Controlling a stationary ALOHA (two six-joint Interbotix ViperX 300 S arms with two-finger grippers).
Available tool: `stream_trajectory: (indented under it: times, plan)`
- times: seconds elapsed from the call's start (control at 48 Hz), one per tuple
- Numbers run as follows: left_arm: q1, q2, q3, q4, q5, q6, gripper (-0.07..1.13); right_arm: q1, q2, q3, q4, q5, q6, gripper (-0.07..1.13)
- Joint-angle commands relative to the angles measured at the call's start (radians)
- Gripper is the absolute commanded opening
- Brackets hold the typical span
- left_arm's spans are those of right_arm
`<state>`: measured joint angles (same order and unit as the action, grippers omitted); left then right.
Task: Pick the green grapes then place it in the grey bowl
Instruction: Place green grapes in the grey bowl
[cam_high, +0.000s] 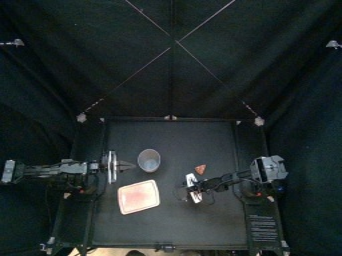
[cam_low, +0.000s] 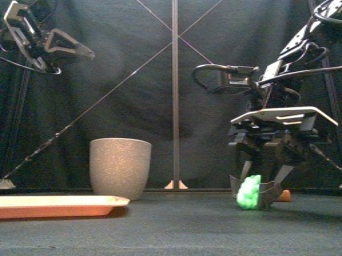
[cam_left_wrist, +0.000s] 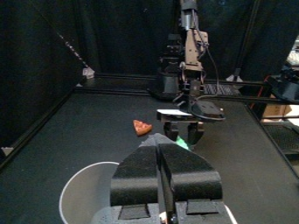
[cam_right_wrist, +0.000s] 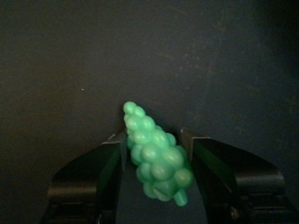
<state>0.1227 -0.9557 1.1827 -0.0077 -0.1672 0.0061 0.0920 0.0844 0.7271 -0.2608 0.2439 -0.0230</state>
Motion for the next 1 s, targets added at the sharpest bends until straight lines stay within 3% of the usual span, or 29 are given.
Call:
stream_trajectory:
  times: [0.021, 0.375, 0.708, 1.0]
  plan:
    - [-0.002, 0.005, -0.026, 0.003, -0.009, 0.000, 0.35, 0.006, -0.028, -0.021, 0.005, 0.002, 0.002, 0.74]
    - [0.000, 0.005, -0.026, 0.000, -0.021, 0.000, 0.39, -0.011, -0.100, -0.179, -0.058, -0.023, -0.008, 0.72]
    - [0.015, 0.006, -0.025, 0.000, -0.023, 0.000, 0.39, -0.158, 0.012, -0.431, -0.293, -0.144, -0.005, 0.72]
    - [0.026, 0.005, -0.008, -0.002, -0.023, -0.002, 0.39, -0.256, 0.172, -0.595, -0.321, -0.172, -0.008, 0.72]
